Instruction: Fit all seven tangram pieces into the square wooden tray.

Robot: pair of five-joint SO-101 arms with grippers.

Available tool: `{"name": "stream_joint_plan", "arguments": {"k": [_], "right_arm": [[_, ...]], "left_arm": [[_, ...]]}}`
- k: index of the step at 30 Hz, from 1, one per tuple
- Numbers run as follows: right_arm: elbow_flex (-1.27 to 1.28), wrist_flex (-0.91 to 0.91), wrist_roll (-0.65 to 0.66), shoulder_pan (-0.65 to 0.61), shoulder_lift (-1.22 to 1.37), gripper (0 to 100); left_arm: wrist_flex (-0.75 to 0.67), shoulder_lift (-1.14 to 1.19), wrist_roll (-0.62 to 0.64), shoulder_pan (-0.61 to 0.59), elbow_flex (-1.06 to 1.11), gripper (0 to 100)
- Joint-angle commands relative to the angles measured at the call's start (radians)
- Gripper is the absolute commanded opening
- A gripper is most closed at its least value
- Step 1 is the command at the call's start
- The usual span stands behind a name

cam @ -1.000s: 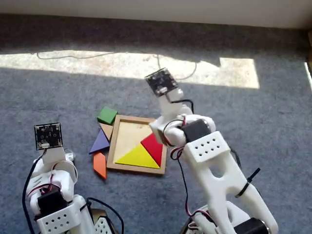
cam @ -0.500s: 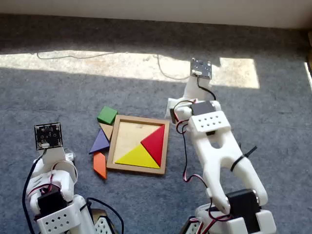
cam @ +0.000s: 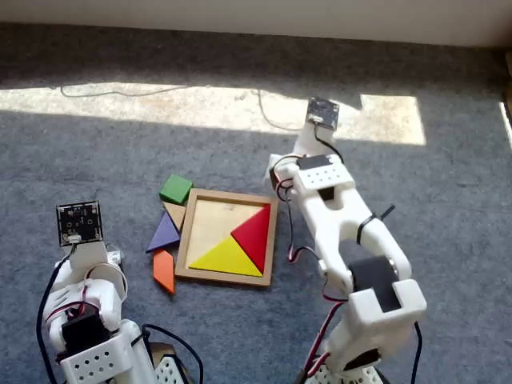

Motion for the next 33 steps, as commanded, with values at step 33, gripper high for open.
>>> {"name": "stream_joint_plan", "arguments": {"k": [33], "right_arm": [[0.024,0.036,0.428,-0.004,-0.263,0.5]], "left_arm": [[-0.020,-0.013,0.008,0.019,-0.053,14]]}}
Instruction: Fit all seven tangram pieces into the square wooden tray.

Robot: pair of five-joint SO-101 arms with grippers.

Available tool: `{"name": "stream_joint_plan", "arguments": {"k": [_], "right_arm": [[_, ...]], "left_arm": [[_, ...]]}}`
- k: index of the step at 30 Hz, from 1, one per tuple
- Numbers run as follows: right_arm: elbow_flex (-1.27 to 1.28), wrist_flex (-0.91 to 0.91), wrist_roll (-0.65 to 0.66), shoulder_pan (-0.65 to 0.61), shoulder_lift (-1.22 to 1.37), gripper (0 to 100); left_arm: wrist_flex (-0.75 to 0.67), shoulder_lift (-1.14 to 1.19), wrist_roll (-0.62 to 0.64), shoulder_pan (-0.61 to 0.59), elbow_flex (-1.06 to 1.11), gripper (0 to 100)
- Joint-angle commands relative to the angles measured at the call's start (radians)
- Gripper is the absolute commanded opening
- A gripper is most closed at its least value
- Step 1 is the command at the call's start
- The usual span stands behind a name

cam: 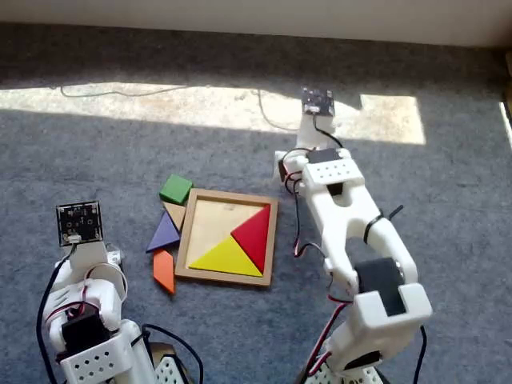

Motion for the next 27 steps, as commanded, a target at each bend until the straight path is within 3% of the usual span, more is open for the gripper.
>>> {"name": "stream_joint_plan", "arguments": {"k": [1,6,12,17,27], "right_arm": [[0.077,0.016,0.163,-0.074,-0.223,0.5],[0.237,-0.031,0.379,-0.182,-0.383,0.5],[0.360,-0.213,0.578,-0.220,-0.381,0.5],[0.429,-0.321,0.678,-0.268,-0.354,0.5],[0.429,-0.332,0.760,-0.277,-0.266,0.9]], "left_arm": [[-0.020,-0.013,0.008,0.019,-0.053,14],[-0.020,-0.013,0.008,0.019,-0.053,14],[-0.020,-0.013,0.008,0.019,-0.053,14],[-0.020,-0.013,0.008,0.019,-0.053,14],[-0.020,-0.013,0.008,0.019,-0.053,14]]}}
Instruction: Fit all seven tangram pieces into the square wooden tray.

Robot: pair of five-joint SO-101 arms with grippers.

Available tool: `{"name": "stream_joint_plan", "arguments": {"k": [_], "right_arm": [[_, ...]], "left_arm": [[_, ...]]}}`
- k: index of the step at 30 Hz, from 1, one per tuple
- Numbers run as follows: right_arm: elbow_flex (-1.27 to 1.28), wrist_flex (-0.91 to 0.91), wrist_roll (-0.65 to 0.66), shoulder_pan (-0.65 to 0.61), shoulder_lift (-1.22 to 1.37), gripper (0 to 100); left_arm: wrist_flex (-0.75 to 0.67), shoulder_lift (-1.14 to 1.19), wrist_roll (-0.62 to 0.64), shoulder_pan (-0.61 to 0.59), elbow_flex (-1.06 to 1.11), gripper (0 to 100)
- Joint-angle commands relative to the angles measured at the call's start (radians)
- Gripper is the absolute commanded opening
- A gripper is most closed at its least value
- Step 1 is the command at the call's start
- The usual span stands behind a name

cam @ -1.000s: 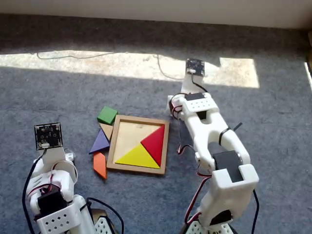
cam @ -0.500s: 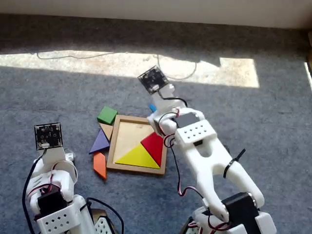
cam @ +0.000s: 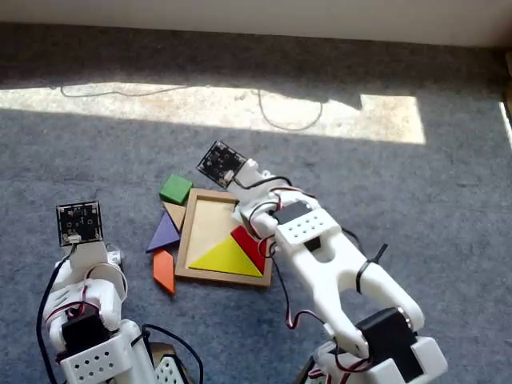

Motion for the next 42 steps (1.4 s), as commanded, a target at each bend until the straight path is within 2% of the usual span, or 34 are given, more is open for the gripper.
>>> {"name": "stream_joint_plan", "arguments": {"k": [1,4,9,12,17,24,34,42], "right_arm": [[-0.016,-0.022,0.025,-0.012,0.007,1.0],[-0.016,-0.021,0.025,-0.010,0.019,1.5],[-0.010,-0.018,0.021,-0.012,0.018,11.6],[-0.010,-0.005,0.021,-0.016,0.018,13.7],[-0.018,0.128,0.020,-0.018,0.016,13.9],[-0.010,0.131,0.020,-0.070,0.016,13.9],[-0.008,0.133,0.020,-0.074,0.013,13.9],[0.012,0.131,0.006,-0.076,-0.176,13.8]], "left_arm": [[-0.020,-0.013,0.008,0.019,-0.053,14],[-0.020,-0.013,0.008,0.019,-0.053,14],[-0.020,-0.013,0.008,0.021,-0.053,14],[-0.020,-0.013,0.008,0.021,-0.053,14],[-0.020,-0.013,0.008,0.021,-0.053,14],[-0.020,-0.013,0.008,0.021,-0.053,14],[-0.020,-0.013,0.008,0.021,-0.053,14],[-0.020,-0.013,0.008,0.021,-0.053,14]]}}
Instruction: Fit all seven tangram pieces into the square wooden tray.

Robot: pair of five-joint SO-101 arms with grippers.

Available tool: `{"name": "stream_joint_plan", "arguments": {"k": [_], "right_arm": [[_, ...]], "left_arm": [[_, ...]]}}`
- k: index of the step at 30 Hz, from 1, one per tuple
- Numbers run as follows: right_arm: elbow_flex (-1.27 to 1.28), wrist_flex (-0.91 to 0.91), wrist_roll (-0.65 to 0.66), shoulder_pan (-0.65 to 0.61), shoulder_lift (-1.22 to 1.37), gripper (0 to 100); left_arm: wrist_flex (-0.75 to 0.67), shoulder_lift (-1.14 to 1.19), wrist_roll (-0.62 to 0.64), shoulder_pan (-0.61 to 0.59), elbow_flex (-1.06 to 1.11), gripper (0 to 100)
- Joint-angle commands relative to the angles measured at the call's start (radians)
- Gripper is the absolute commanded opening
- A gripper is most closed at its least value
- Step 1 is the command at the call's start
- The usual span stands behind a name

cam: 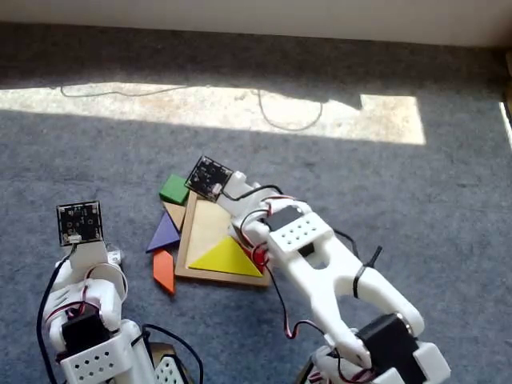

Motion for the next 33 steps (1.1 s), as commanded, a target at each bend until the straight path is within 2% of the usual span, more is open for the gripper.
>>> {"name": "stream_joint_plan", "arguments": {"k": [1,7,9,12,14,17,20,23,33], "right_arm": [[0.016,0.004,-0.029,-0.019,-0.110,13.8],[0.028,0.001,-0.064,-0.077,-0.091,13.8],[0.028,0.001,-0.072,-0.050,-0.091,13.5],[0.019,-0.002,-0.196,0.010,-0.091,13.0],[-0.016,-0.012,-0.272,0.045,-0.084,9.1],[-0.038,-0.045,-0.318,0.093,-0.082,0.3],[-0.041,-0.101,-0.356,0.122,-0.081,0.6],[-0.038,-0.160,-0.367,0.127,-0.079,0.5],[-0.064,-0.163,-0.364,0.094,0.122,0.5]], "left_arm": [[-0.020,-0.013,0.008,0.019,-0.053,14],[-0.020,-0.013,0.008,0.019,-0.053,14],[-0.020,-0.013,0.008,0.019,-0.053,14],[-0.020,-0.013,0.008,0.019,-0.053,14],[-0.020,-0.013,0.008,0.019,-0.053,14],[-0.020,-0.013,0.008,0.019,-0.053,14],[-0.020,-0.013,0.008,0.019,-0.053,14],[-0.020,-0.013,0.008,0.019,-0.053,14],[-0.020,-0.013,0.008,0.019,-0.053,14]]}}
